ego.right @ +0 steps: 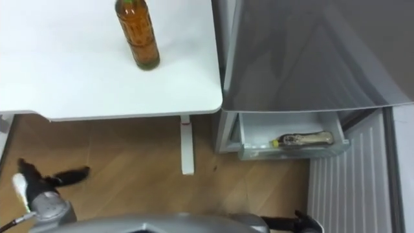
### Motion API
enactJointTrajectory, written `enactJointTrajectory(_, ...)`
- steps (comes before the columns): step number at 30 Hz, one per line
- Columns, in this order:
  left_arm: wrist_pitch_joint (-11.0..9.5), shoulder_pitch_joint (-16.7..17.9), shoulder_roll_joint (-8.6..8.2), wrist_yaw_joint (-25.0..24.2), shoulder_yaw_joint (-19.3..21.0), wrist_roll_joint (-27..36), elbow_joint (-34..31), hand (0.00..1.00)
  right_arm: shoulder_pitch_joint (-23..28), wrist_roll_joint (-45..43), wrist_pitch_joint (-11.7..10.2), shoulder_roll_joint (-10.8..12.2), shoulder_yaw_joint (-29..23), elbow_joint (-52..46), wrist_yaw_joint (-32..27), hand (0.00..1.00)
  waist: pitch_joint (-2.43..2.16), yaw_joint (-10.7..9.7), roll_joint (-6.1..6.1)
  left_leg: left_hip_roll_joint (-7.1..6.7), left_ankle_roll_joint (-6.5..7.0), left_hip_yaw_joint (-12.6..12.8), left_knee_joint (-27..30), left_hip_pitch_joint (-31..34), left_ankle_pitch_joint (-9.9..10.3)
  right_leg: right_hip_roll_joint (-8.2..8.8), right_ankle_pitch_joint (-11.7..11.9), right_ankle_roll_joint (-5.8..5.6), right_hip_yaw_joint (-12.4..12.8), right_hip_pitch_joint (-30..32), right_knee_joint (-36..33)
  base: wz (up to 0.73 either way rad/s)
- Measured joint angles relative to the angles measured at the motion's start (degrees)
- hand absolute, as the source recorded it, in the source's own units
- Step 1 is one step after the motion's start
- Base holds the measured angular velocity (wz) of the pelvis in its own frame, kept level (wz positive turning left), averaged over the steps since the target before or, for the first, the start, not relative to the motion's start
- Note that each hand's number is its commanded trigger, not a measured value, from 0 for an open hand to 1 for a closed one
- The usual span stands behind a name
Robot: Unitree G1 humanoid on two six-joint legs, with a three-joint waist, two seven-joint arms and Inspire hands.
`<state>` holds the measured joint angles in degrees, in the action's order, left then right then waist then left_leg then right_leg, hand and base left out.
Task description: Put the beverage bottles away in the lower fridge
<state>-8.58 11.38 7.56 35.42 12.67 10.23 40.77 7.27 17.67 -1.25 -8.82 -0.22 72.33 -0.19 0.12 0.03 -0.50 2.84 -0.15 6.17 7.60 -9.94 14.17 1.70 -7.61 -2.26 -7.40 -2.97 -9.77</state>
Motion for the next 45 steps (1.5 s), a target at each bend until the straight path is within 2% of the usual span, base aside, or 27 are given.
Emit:
enactJointTrajectory(1,-0.77,0.11,0.0,1.8,0.16,2.76,-1.78,0.0,0.14,0.08,0.0,0.0,0.05,-0.02,0.01,0.0,0.01,0.63,-0.15,0.0,0.0,-0.04,-0.05,-0.1,0.0,0.01,0.0,0.0,0.03,-0.05,0.0,0.0)
enactJointTrajectory(3,-1.14,0.92,0.0,4.49,0.74,4.31,-4.95,0.0,0.22,0.06,-0.12,0.12,-0.04,-0.01,0.02,0.0,-0.11,1.0,-0.43,0.01,0.0,-0.08,-0.11,-0.38,0.0,-0.01,0.0,0.0,0.04,-0.27,-0.01,0.0)
enactJointTrajectory(7,-4.15,1.66,0.15,10.09,0.72,3.94,-10.32,0.0,0.14,-0.04,-0.56,0.18,-0.11,-0.02,0.05,0.0,-0.07,1.82,-0.59,0.05,-0.06,-0.36,-0.24,-0.65,0.14,0.06,0.0,0.0,-0.63,-0.8,-0.05,0.06)
enactJointTrajectory(9,-5.5,1.7,0.41,11.89,0.75,3.19,-10.52,0.0,0.07,0.01,-0.58,0.19,-0.03,-0.04,0.15,0.0,-0.09,1.92,-0.56,0.11,-0.08,-0.36,-0.21,-0.65,0.15,0.01,0.0,0.01,-0.69,-0.84,-0.09,0.02)
enactJointTrajectory(14,-5.88,1.76,1.47,15.94,0.78,2.55,-13.06,0.0,0.55,-0.34,-0.75,0.23,0.57,-0.76,0.23,0.0,-0.1,1.99,-0.58,0.13,-0.13,-1.76,-0.06,-0.51,0.16,-0.08,0.0,0.07,-1.35,-1.02,-0.06,0.05)
enactJointTrajectory(19,-8.0,2.15,2.64,19.36,0.8,2.32,-21.65,0.0,0.83,-0.44,-1.54,0.23,0.53,-1.31,0.33,0.0,-0.11,2.02,-0.49,0.13,-0.13,-1.93,0.07,-0.4,0.15,-0.07,-0.02,0.09,-1.69,-1.02,-0.04,0.01)
enactJointTrajectory(24,-8.06,2.32,2.78,20.16,0.67,-1.9,-24.57,0.0,1.39,-0.41,-1.93,0.22,0.52,-2.14,0.27,0.0,-0.12,2.05,-0.24,0.12,-0.13,-1.8,0.1,-0.52,0.15,-0.05,-0.02,0.09,-1.92,-1.1,-0.02,-0.02)
enactJointTrajectory(29,-8.06,2.52,2.79,20.02,0.9,-3.35,-31.07,0.0,1.91,-0.53,-1.95,0.22,0.19,-2.61,0.18,0.0,-0.09,2.04,-0.05,0.12,-0.13,-1.89,0.1,-0.62,0.15,-0.02,-0.02,0.09,-2.16,-1.27,0.0,0.0)
enactJointTrajectory(33,-8.0,2.51,2.78,18.77,0.82,-7.18,-35.25,0.0,1.88,-0.78,-2.0,0.17,-0.11,-2.22,0.05,0.0,-0.08,1.89,0.27,0.13,-0.13,-2.13,0.09,-0.56,0.16,-0.07,-0.02,0.1,-2.17,-1.26,0.07,0.0)
enactJointTrajectory(37,-8.02,2.13,2.91,16.29,0.71,-13.92,-38.47,0.0,1.7,-0.93,-2.74,0.15,-0.51,-1.14,0.47,0.0,-0.08,1.7,0.53,0.06,-0.13,-3.26,0.19,-0.71,0.16,-0.01,-0.02,0.1,-2.58,-1.76,0.34,0.05)
enactJointTrajectory(45,-7.97,1.55,2.97,11.84,0.47,-16.08,-44.98,0.0,1.5,-2.29,-3.1,-0.01,-1.73,-0.97,2.5,0.0,0.06,-0.04,0.89,0.03,-0.12,-3.81,0.18,-0.69,0.15,-0.01,0.03,0.17,-3.01,-2.18,1.03,0.04)
